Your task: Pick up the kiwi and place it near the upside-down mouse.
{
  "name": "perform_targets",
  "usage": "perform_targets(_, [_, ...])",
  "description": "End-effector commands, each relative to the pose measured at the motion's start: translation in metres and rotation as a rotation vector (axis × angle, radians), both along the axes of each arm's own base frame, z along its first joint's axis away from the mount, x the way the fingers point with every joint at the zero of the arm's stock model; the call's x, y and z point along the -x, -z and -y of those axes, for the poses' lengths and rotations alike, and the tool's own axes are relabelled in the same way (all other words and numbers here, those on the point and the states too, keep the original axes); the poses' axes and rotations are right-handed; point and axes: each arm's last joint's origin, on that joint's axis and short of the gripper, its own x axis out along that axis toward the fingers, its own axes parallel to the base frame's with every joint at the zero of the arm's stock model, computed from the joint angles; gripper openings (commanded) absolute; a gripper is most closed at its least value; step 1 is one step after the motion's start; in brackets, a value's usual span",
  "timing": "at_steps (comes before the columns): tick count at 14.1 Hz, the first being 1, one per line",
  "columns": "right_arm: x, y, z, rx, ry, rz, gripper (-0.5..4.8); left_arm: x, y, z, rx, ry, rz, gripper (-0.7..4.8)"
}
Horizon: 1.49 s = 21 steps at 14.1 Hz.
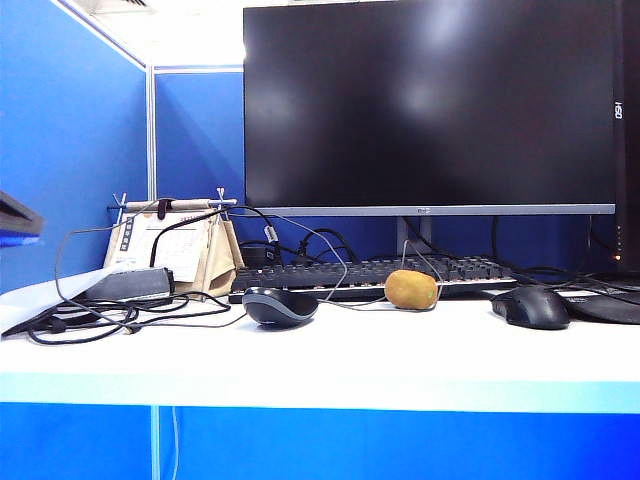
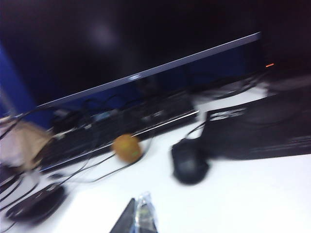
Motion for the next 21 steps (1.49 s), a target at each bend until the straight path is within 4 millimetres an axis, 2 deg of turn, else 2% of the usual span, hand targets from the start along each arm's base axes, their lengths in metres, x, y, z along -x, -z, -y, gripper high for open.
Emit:
perform_targets(1, [0.000, 0.010, -0.003, 0.051, -0.088, -0.077, -0.05, 0.000, -0.001, 0.000, -0.017, 0.030, 0.025, 0.30])
perform_targets(4, [0.000, 0.024, -0.003, 0.135, -0.104, -0.195, -0.05, 0.002, 0.006, -0.001, -0.107, 0.053, 0.027, 0.30])
perform_targets(6, [0.000, 0.024, -0.003, 0.176, -0.105, -0.195, -0.05, 0.003, -0.002, 0.000, -0.083, 0.096, 0.031, 0.30])
perform_targets(8, [0.000, 0.024, -0.003, 0.227, -0.110, -0.190, -0.05, 0.006, -0.036, -0.003, -0.035, 0.084, 0.101, 0.30])
perform_targets(11, [0.001, 0.024, -0.005, 0.250, -0.169, -0.184, -0.05, 0.005, -0.108, -0.004, -0.011, 0.019, 0.180, 0.30])
perform_targets(12, [0.001, 0.024, -0.005, 0.250, -0.185, -0.184, -0.05, -0.006, -0.132, 0.004, -0.106, 0.050, 0.157, 0.30])
perform_targets(13, [0.001, 0.024, -0.006, 0.247, -0.211, -0.180, -0.05, -0.026, -0.149, 0.020, -0.319, 0.112, 0.052, 0.30])
perform_targets(15, [0.001, 0.020, -0.007, 0.226, -0.235, -0.145, -0.04, -0.056, -0.150, 0.042, -0.500, 0.177, -0.095, 0.30])
perform_targets(16, [0.000, 0.015, -0.007, 0.198, -0.224, -0.102, 0.12, -0.069, -0.145, 0.053, -0.526, 0.203, -0.115, 0.30])
perform_targets(18, [0.000, 0.006, -0.006, 0.152, -0.205, -0.027, 0.36, -0.081, -0.142, 0.062, -0.510, 0.197, -0.085, 0.30])
perform_targets(20, [0.001, -0.006, -0.005, 0.130, -0.182, 0.003, 0.36, -0.085, -0.149, 0.065, -0.475, 0.186, 0.000, 0.30])
perform_targets(21, [0.001, -0.018, -0.004, 0.126, -0.178, 0.011, 0.46, -0.087, -0.151, 0.066, -0.456, 0.179, 0.030, 0.30])
